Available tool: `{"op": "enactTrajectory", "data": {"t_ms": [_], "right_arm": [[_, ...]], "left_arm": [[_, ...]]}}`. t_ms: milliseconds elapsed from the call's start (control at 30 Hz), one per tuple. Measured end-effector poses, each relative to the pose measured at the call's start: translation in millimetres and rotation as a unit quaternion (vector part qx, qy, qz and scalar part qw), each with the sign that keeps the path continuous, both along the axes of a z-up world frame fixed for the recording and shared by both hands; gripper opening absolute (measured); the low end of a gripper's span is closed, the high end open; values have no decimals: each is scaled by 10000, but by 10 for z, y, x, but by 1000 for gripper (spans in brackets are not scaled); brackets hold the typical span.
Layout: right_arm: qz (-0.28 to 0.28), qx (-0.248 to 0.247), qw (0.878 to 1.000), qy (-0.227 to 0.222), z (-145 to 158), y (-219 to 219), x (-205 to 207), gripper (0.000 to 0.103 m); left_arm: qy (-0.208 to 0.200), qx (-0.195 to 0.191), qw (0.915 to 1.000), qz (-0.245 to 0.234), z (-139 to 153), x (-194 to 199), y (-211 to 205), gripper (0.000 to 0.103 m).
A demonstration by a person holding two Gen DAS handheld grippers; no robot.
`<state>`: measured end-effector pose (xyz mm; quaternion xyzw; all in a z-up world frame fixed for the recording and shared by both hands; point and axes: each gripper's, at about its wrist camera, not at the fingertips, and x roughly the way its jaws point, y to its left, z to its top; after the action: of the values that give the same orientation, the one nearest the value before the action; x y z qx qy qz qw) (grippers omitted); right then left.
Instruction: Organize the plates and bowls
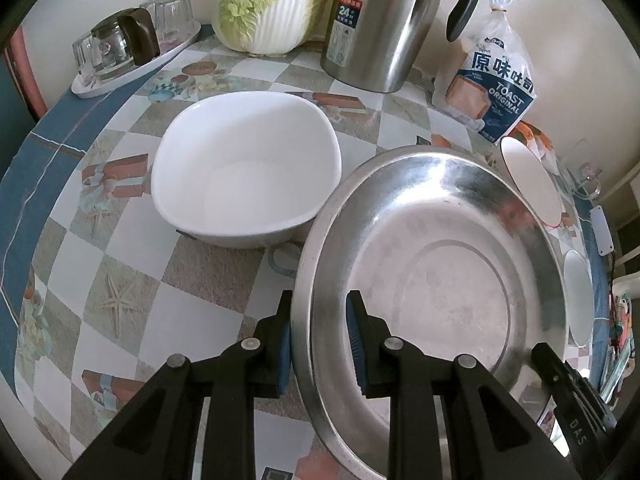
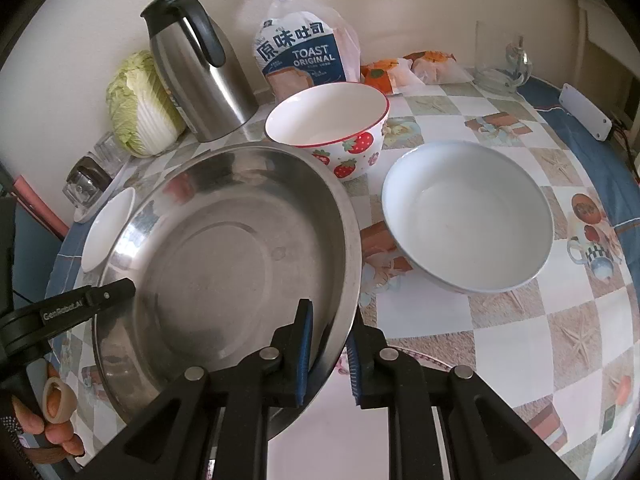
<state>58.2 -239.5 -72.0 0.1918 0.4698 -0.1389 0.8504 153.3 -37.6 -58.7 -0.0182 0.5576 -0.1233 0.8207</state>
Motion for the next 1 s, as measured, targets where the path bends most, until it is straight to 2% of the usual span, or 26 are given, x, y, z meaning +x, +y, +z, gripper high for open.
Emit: {"op": "enactTrajectory", "data": {"t_ms": [367, 567, 600, 700, 767, 833, 867, 933, 1000], "right_arm": [[-93, -28, 9999, 39, 67, -58, -45, 22], [-89, -180, 9996, 195, 188, -65, -85, 23], [-96, -252, 9994, 229, 222, -57, -94, 26], [-136, -378, 9989, 241, 286, -59, -122, 46], [-154, -421, 9987, 231, 327, -64, -140, 47], [-164, -449, 9986, 240, 346, -59, -151, 49], [-171, -464, 9985, 242, 354, -56, -157, 51], [-190, -449, 9985, 251, 359, -67, -171, 57], [-211, -413, 9984, 309, 345, -74, -174, 57]], "left_arm": [[-30, -25, 10000, 69, 152, -22, 86, 30], [-197, -17, 9997, 109, 336, -63, 150, 48], [-216, -6, 9997, 102, 351, -67, 156, 50], [-266, 15, 9996, 78, 398, -106, 156, 54], [-276, 11, 9996, 39, 424, -133, 153, 57], [-322, 29, 9995, 11, 447, -161, 142, 75], [-342, 35, 9994, 1, 452, -169, 134, 78], [-379, 82, 9992, -15, 464, -195, 119, 79], [-349, 154, 9993, -14, 449, -198, 114, 79]]}}
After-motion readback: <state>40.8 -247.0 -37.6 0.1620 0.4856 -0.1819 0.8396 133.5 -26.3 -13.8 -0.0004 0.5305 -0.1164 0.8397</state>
